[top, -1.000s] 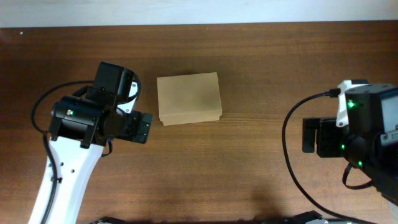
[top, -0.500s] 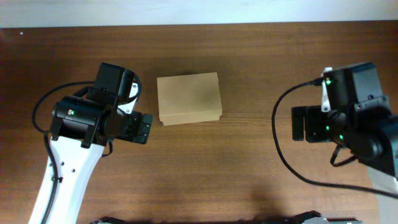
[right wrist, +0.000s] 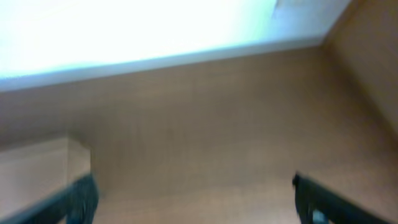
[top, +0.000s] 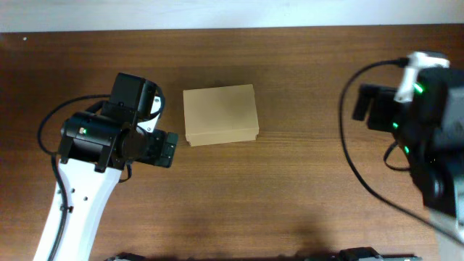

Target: Pack container

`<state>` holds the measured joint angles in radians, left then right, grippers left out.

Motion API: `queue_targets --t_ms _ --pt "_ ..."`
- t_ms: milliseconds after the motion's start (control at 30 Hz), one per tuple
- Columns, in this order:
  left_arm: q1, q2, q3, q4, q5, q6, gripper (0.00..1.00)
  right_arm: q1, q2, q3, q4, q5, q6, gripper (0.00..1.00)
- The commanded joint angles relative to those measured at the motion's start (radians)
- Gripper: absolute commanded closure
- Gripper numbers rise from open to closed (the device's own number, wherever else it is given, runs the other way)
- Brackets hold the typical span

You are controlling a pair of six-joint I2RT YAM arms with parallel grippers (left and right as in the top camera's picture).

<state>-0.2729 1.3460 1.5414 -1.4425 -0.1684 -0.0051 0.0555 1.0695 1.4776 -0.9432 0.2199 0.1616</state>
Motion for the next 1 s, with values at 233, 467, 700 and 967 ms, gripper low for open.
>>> queue_targets --t_ms 233,467,700,967 --pt "-0.004 -0.012 -0.005 0.003 0.008 -0.01 0.0 -0.137 -0.538 -0.71 0.385 -0.078 0.005 0.01" --pt "-0.004 -0.012 -0.005 0.003 0.008 -0.01 0.0 -0.136 -0.774 -1.033 0.455 -0.079 0.005 0.01" --pt "-0.004 -0.012 -0.005 0.003 0.008 -0.01 0.0 -0.137 -0.935 -1.224 0.559 -0.082 0.005 0.01" --pt "-0.004 -0.012 -0.005 0.003 0.008 -0.01 0.0 -0.136 -1.061 -1.269 0.552 -0.082 0.005 0.01"
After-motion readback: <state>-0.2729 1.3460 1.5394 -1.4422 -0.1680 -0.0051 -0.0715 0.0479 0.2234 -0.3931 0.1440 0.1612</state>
